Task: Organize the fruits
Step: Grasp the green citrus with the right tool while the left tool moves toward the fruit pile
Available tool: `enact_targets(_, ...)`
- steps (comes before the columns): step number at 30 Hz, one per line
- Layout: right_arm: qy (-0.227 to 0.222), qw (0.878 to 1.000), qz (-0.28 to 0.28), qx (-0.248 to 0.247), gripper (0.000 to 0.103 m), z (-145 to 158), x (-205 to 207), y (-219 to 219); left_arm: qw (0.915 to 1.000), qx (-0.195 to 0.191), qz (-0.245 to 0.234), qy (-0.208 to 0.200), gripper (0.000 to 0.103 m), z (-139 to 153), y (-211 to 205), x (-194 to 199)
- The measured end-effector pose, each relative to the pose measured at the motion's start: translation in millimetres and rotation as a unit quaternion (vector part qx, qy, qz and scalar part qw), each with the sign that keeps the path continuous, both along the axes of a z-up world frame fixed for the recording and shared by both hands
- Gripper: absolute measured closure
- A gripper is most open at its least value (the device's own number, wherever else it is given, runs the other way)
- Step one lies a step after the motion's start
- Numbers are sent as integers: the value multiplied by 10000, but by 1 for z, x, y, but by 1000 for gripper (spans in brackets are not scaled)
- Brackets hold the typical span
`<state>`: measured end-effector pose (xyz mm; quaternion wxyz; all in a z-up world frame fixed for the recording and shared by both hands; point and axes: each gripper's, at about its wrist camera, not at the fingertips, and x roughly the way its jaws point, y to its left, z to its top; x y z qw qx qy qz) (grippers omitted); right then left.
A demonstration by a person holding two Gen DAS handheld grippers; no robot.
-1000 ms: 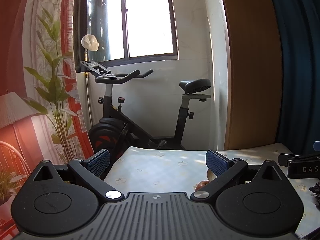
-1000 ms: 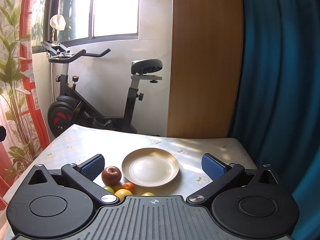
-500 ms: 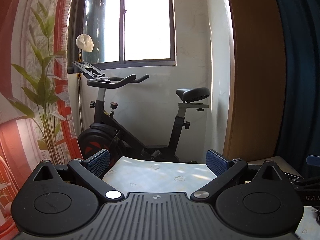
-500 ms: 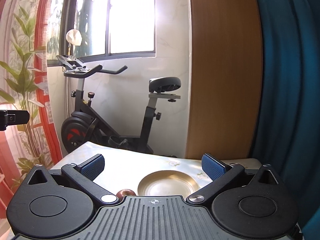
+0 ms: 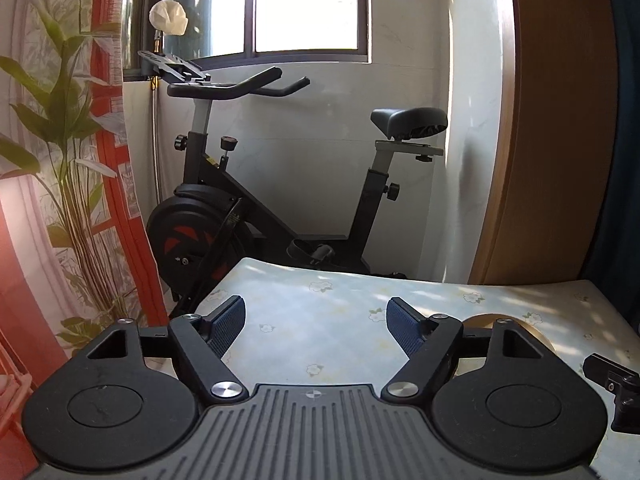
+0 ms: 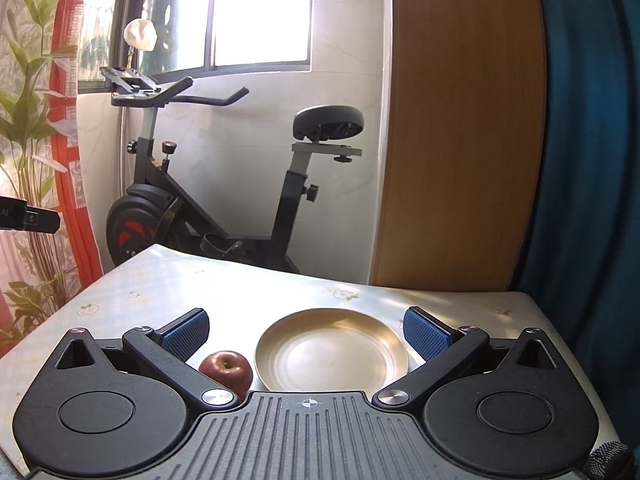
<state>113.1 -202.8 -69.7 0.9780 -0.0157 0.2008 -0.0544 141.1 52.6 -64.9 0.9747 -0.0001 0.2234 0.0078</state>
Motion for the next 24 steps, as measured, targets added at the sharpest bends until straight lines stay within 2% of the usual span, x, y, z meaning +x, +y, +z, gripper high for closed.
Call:
enact_targets(2, 110, 9998, -143, 15, 0, -14, 6, 0, 9998, -149, -111, -39, 26, -6, 5, 3)
enact_targets(5, 270, 9982, -364, 390, 0, -32, 13, -5, 9989, -54, -455, 138, 27, -15, 3, 10)
enact_targets(7, 430, 9959, -422, 673, 0, -44, 15, -9, 9975, -112, -693, 118, 27, -24, 3, 7)
enact_targets(9, 556, 9952, -432, 684, 0, -53, 15, -8, 9961, -184, -860, 18, 28, -33, 2, 3)
enact_targets(12, 648, 9941, -690, 533, 0, -67, 16, -7, 9887, -492, -1416, 82, 27, -56, -7, 5)
enact_targets(16, 663, 9902, -855, 881, 0, -87, 13, -14, 9892, -401, -1348, 418, 27, -91, -20, 13)
enact_targets(20, 623, 9884, -949, 1004, 0, -108, 0, -19, 9883, -206, -1320, 743, 26, -114, -26, 18)
enact_targets(24, 826, 9885, -806, 980, 0, -122, -4, -24, 9887, -109, -1122, 988, 13, -118, -30, 24)
